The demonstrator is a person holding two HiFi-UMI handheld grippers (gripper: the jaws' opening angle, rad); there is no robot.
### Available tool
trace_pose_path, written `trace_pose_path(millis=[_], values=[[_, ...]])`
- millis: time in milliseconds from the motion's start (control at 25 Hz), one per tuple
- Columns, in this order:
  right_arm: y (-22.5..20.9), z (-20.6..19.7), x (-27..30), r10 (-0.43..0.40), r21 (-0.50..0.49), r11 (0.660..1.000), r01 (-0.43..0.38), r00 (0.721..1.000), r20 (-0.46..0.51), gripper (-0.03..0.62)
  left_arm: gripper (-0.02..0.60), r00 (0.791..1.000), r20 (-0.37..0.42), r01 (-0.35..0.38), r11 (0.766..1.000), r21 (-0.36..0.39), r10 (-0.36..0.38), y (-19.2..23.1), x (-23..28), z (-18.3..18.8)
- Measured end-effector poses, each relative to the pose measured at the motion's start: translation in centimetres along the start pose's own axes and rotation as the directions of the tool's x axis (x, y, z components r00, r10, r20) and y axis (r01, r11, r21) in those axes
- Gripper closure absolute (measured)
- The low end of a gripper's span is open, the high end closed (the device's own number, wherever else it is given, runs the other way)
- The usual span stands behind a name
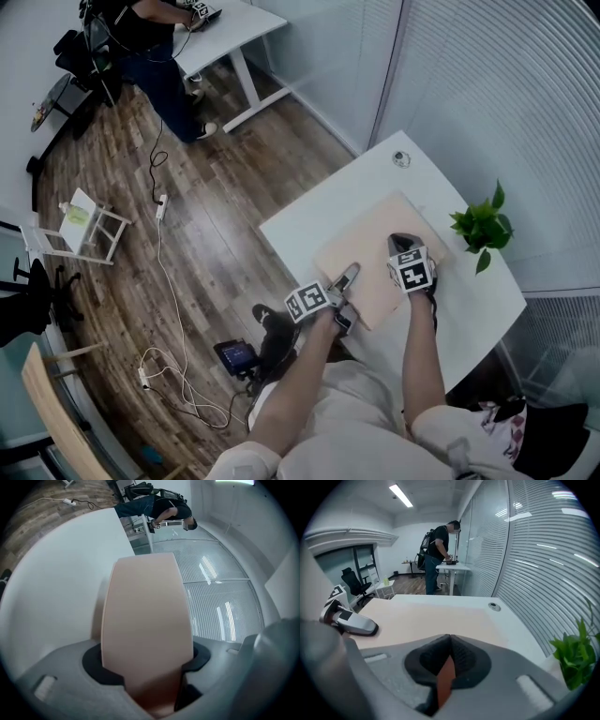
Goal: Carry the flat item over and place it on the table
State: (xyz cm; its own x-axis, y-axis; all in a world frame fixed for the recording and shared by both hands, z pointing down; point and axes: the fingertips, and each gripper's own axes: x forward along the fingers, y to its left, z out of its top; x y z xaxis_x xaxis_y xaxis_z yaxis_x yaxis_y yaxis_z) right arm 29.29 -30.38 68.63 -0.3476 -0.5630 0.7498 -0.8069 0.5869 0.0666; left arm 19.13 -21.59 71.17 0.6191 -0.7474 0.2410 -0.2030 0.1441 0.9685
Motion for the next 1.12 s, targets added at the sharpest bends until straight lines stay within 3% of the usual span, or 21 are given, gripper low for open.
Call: trace_pose_path(millis=[720, 1120], values=[[0.7, 1.0, 1.2, 0.055, -0.017, 0.998, -0.055, 0.998, 0.021, 0.592, 0.247, 0.987, 0.069, -0.145, 0.989, -0.006, 0.145, 1.5, -0.9, 0.7], [0.9, 2.0, 2.0, 0.028, -0.055, 0.998, -0.027, 0.999, 0.024, 0.592, 0.242, 0.974, 0.094, -0.204, 0.979, -0.016, 0.205, 2.1, -2.7, 1.6]])
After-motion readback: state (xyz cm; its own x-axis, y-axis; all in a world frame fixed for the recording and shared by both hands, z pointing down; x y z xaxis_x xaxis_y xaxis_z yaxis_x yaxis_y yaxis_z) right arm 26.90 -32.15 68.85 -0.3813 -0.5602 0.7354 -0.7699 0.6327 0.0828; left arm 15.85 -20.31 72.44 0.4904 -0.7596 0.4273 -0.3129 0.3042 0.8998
